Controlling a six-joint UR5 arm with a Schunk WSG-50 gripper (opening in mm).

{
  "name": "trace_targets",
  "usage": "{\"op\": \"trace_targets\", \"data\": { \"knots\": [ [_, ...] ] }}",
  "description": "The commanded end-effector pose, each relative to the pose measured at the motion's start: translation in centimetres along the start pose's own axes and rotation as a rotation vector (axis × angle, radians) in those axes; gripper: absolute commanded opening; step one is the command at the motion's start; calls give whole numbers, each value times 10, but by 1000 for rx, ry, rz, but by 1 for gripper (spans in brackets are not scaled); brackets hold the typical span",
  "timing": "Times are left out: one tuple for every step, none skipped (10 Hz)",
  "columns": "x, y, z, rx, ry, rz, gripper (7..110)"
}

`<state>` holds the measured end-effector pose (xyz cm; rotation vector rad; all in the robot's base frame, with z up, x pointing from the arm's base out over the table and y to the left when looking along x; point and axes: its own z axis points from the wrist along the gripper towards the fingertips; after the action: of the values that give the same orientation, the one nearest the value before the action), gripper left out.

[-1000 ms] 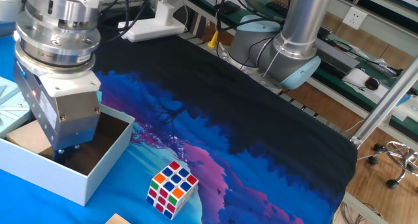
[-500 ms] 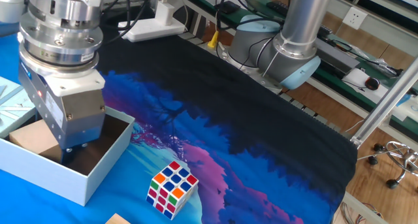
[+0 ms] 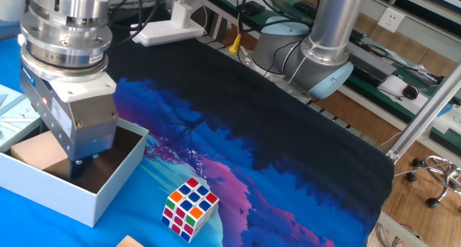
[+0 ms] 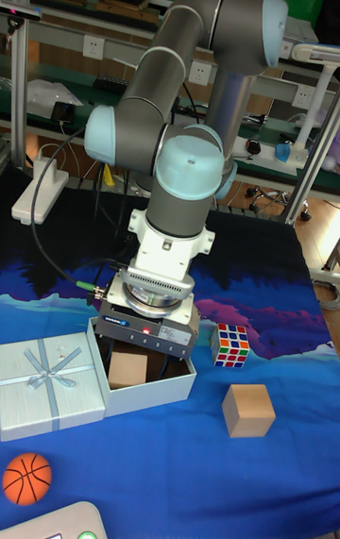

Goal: Take everything out of the gift box

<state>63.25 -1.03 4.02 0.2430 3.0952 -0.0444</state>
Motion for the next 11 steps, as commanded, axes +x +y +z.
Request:
{"op": "trace_targets", "data": {
  "knots": [
    [2,14,-6,-29,1,16,22],
    [2,18,-6,-41,-2,17,22],
    [2,22,-8,-51,0,15,22],
    [2,26,-10,-59,1,17,22],
    [4,31,-13,-76,4,24,22],
    [6,31,-16,-76,9,21,22],
    [8,25,-17,-57,15,9,22],
    [6,13,-16,-31,10,-18,22],
    [4,3,-14,-13,8,-41,22],
    [2,-2,-12,-16,8,-55,22],
    [-1,-5,-12,-20,4,-85,22]
  ]
}}
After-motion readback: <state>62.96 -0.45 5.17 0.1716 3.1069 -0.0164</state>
